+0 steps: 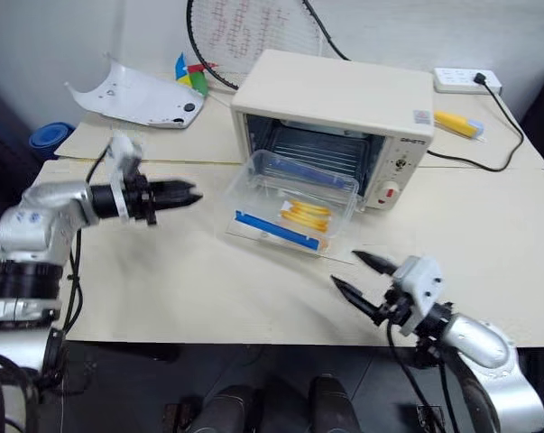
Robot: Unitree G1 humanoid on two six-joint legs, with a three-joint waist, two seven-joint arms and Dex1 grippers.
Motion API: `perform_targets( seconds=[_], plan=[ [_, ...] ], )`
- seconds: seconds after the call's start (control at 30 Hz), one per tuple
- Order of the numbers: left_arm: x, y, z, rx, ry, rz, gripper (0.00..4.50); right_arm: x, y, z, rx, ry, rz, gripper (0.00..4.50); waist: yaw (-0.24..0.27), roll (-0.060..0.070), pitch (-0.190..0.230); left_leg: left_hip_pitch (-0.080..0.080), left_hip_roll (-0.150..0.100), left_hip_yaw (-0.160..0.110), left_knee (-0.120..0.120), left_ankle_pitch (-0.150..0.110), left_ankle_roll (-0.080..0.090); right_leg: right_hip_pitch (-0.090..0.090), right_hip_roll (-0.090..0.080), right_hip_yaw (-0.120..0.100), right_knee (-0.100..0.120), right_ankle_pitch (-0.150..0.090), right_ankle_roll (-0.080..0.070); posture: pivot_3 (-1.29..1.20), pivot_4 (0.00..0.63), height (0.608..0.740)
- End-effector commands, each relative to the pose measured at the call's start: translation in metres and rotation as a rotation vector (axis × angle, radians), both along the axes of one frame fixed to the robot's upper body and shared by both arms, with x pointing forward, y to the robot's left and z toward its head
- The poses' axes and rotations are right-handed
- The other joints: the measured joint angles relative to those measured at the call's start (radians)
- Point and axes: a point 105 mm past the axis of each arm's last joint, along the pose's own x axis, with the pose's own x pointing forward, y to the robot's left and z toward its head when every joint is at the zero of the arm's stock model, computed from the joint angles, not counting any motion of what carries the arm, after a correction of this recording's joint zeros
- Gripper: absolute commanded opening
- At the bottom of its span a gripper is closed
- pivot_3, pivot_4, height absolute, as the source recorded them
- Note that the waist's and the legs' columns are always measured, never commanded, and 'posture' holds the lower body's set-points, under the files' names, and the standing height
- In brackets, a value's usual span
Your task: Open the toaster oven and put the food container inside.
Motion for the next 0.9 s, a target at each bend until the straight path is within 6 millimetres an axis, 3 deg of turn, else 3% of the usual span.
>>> perform_targets(
  seconds=[0.03,0.07,0.17,0.4,0.67,0.9],
  plan=[
    [-0.023,-0.024,-0.007,0.052,-0.100,-0.214,0.25,0.001,0.018,0.000,-0.040,-0.013,0.048,1.40,0.004,0.000,0.000,0.000,-0.001,0.000,0.000,0.000,0.001,0.000,-0.001,0.000,0.000,0.000,0.000,0.00,0.150,0.740],
    [-0.026,-0.031,-0.011,0.047,-0.098,-0.237,0.00,0.004,0.021,-0.001,-0.040,-0.010,0.050,1.08,0.005,0.000,0.000,0.000,-0.002,-0.001,0.000,0.000,0.001,0.000,-0.001,0.000,0.000,0.000,0.000,0.00,0.150,0.740],
    [-0.014,-0.052,-0.014,-0.011,-0.115,-0.199,0.00,0.023,0.025,0.001,-0.047,-0.036,0.013,0.02,0.005,-0.001,0.000,-0.001,-0.003,-0.003,0.001,0.000,0.002,0.001,-0.002,-0.001,0.000,0.000,0.000,0.00,0.150,0.740],
    [0.019,-0.088,-0.003,-0.151,-0.141,-0.059,0.00,0.073,0.019,0.027,-0.054,-0.157,-0.104,0.02,-0.009,-0.001,0.000,-0.001,-0.004,-0.001,0.000,0.000,0.002,-0.002,-0.002,-0.001,0.003,0.000,0.001,0.00,0.150,0.740],
    [0.051,-0.108,0.014,-0.340,-0.184,0.167,0.00,0.120,0.010,0.039,-0.049,-0.251,-0.227,0.02,-0.026,-0.001,0.000,-0.001,-0.004,-0.001,0.000,0.000,0.002,-0.003,-0.002,-0.002,0.004,0.000,0.001,0.00,0.150,0.740],
    [0.071,-0.125,0.012,-0.347,-0.210,0.273,0.00,0.157,0.008,0.052,0.016,-0.299,-0.372,0.02,-0.029,-0.001,0.000,-0.001,-0.004,-0.001,0.000,0.001,0.002,-0.003,-0.002,-0.004,0.004,0.000,0.001,0.00,0.150,0.740]
  ],
)
